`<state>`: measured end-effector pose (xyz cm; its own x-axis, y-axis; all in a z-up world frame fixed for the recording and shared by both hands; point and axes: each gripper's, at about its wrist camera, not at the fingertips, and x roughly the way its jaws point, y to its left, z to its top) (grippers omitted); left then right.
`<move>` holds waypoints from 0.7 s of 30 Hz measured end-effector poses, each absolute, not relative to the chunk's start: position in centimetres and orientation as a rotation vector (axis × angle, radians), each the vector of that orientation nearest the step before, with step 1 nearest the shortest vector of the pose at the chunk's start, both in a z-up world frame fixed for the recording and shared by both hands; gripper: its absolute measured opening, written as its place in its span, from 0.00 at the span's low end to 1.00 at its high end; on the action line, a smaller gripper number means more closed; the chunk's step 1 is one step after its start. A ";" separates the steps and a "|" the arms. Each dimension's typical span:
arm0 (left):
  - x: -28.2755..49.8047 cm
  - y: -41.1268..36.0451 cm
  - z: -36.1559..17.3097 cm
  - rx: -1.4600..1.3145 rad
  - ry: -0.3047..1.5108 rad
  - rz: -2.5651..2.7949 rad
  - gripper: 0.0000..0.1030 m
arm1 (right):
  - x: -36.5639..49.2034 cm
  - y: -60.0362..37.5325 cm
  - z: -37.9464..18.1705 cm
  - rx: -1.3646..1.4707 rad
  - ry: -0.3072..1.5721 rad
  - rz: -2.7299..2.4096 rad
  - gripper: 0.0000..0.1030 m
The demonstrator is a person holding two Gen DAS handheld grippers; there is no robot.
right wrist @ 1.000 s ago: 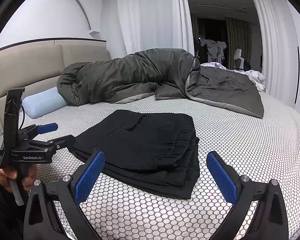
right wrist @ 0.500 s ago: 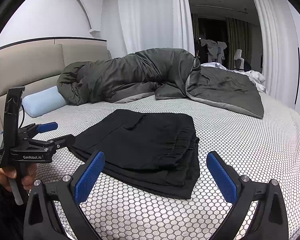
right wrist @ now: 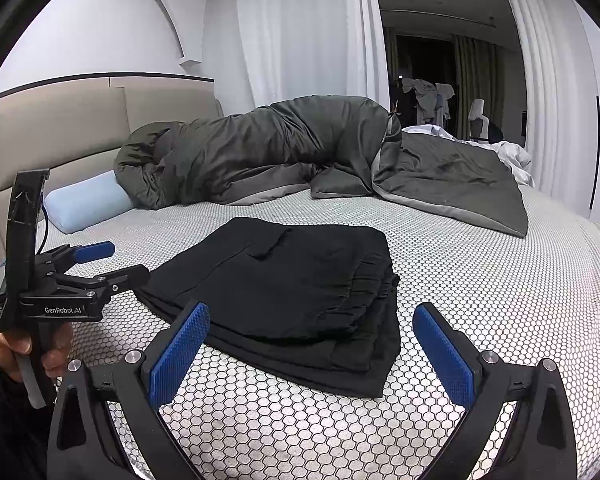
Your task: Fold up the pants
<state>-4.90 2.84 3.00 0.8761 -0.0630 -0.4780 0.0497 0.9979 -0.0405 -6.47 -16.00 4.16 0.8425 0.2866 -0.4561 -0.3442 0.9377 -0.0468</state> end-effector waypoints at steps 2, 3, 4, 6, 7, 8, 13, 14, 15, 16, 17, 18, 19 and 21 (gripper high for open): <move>-4.9 2.8 3.0 -0.025 0.499 -0.058 0.99 | -6.5 -16.0 4.2 -0.129 0.459 0.334 1.00; -4.9 2.8 3.0 -0.026 0.499 -0.059 0.99 | -6.5 -16.0 4.2 -0.129 0.459 0.335 1.00; -4.9 2.8 3.0 -0.026 0.499 -0.060 0.99 | -6.5 -16.0 4.2 -0.129 0.460 0.334 1.00; -4.9 2.8 3.0 -0.025 0.500 -0.056 0.99 | -6.5 -16.0 4.2 -0.129 0.457 0.335 1.00; -4.8 2.9 3.0 -0.024 0.501 -0.058 0.99 | -6.5 -16.0 4.2 -0.129 0.457 0.336 1.00; -4.8 2.9 3.0 -0.025 0.502 -0.058 0.99 | -6.6 -16.0 4.2 -0.129 0.457 0.335 1.00; -4.7 3.1 3.0 -0.026 0.500 -0.061 0.99 | -6.6 -16.1 4.2 -0.130 0.459 0.339 1.00; -4.7 3.1 3.0 -0.025 0.501 -0.061 0.99 | -6.6 -16.1 4.3 -0.131 0.459 0.339 1.00; -4.7 3.1 3.0 -0.025 0.502 -0.061 0.99 | -6.6 -16.0 4.3 -0.131 0.458 0.339 1.00; -4.7 3.1 3.0 -0.025 0.502 -0.061 0.99 | -6.6 -16.1 4.3 -0.130 0.458 0.339 1.00; -4.7 3.1 3.0 -0.025 0.501 -0.061 0.99 | -6.6 -16.1 4.3 -0.130 0.458 0.339 1.00; -4.7 3.1 3.0 -0.025 0.499 -0.062 0.99 | -6.6 -16.1 4.3 -0.130 0.458 0.338 1.00; -4.8 3.2 3.0 -0.025 0.499 -0.062 0.99 | -6.6 -16.1 4.3 -0.130 0.457 0.340 1.00; -4.8 3.3 3.0 -0.025 0.498 -0.062 0.99 | -6.6 -16.0 4.3 -0.130 0.457 0.338 1.00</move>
<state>-4.78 3.28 3.01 0.8766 -0.0658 -0.4767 0.0535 0.9978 -0.0393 -6.63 -16.05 4.29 0.8428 0.2902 -0.4532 -0.3481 0.9362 -0.0480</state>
